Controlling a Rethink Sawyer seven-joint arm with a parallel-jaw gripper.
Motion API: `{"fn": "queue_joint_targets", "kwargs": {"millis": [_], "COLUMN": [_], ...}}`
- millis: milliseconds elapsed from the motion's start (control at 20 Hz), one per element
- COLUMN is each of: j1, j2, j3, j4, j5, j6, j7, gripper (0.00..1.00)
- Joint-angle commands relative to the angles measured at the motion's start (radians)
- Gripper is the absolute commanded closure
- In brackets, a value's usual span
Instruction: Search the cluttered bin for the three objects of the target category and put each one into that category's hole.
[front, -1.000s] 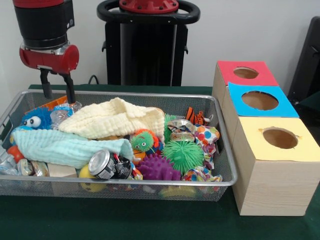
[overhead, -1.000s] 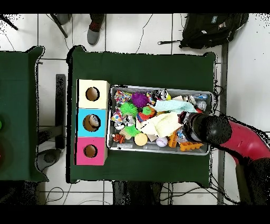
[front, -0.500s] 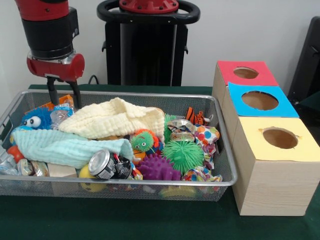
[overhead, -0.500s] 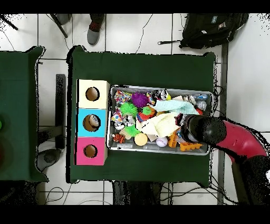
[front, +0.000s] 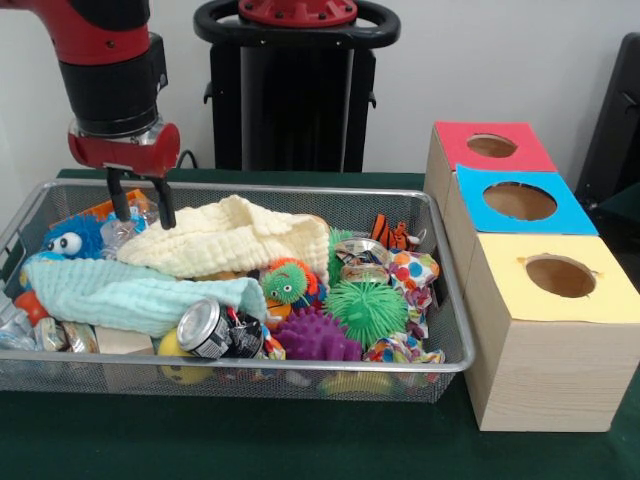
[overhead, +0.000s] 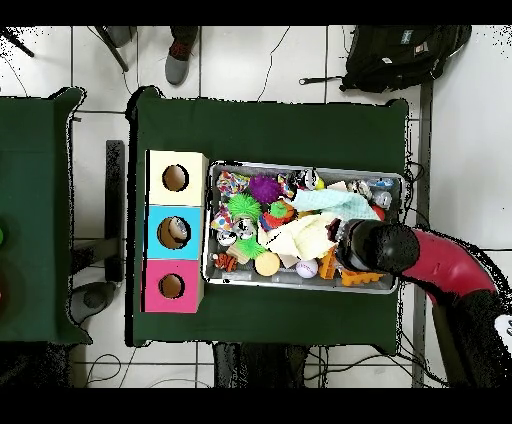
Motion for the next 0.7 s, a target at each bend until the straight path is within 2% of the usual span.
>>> {"fn": "queue_joint_targets", "kwargs": {"millis": [50, 700], "j1": [-0.039, -0.068], "j2": [0.035, -0.003], "j3": [0.089, 0.107], "j4": [0.027, 0.035], "j5": [-0.048, -0.055], "j6": [-0.059, -0.001], "j7": [-0.104, -0.132], "gripper": [0.0, 0.0]}}
